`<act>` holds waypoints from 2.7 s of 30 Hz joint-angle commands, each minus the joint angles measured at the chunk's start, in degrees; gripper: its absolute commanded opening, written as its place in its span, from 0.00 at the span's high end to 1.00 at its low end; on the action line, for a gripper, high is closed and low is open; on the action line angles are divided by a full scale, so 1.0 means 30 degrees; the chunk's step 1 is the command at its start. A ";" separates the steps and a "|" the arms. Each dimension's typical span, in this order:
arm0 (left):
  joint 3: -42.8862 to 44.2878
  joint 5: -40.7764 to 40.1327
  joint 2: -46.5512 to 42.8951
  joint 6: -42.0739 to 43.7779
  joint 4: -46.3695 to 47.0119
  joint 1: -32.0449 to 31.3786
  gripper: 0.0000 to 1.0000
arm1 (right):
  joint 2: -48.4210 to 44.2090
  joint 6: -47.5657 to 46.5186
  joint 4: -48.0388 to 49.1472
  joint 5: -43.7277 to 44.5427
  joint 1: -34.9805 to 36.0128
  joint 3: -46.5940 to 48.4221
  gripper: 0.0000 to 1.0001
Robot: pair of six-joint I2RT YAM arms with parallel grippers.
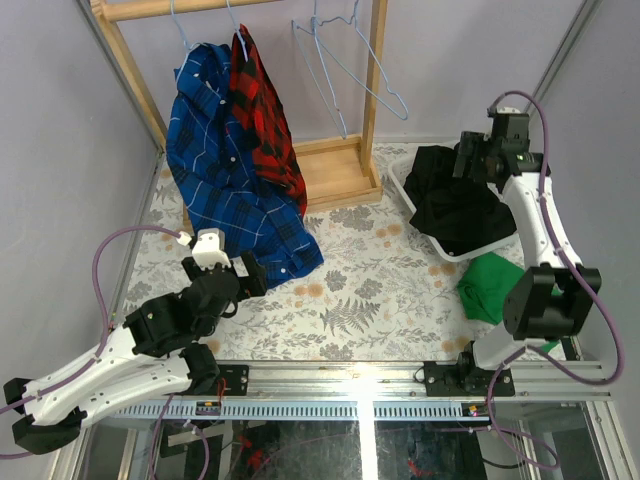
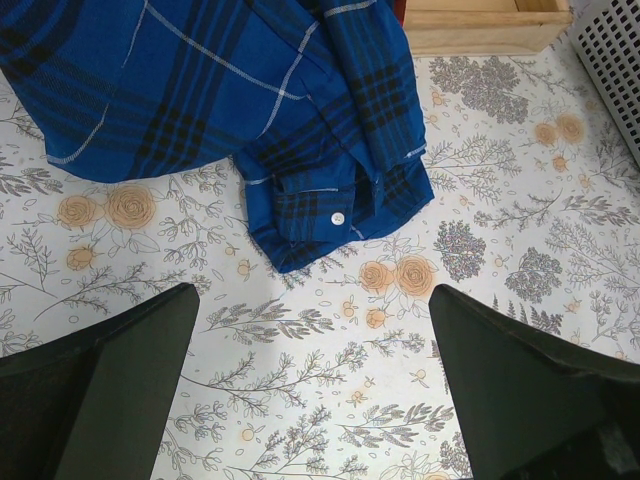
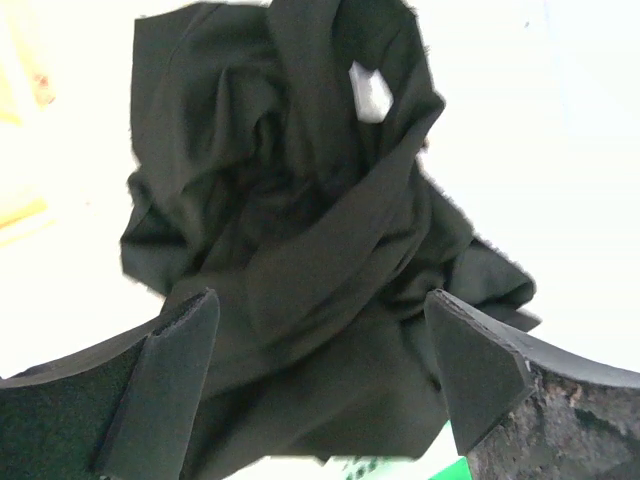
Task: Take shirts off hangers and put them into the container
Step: Place the shirt in the bin, then adjust the shirt in the bin.
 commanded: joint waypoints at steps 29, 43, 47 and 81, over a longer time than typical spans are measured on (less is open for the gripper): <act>0.0312 -0.0534 -0.0121 -0.0152 -0.0131 -0.0024 0.00 | 0.1710 0.3420 0.3909 0.3269 0.2849 -0.9769 0.87; 0.0392 -0.0588 0.0188 -0.0147 -0.0135 -0.0042 0.00 | -0.5430 0.2453 0.4469 0.1123 0.2839 -0.9416 0.28; 0.0353 -0.0609 0.0061 -0.0146 -0.0140 -0.0054 0.00 | -0.5839 0.1820 0.5103 0.2551 0.2848 -0.8005 0.14; 0.0362 -0.0556 -0.0053 -0.0177 -0.0158 -0.0046 0.00 | 0.9094 0.2163 0.1434 0.1016 0.2058 0.3726 0.30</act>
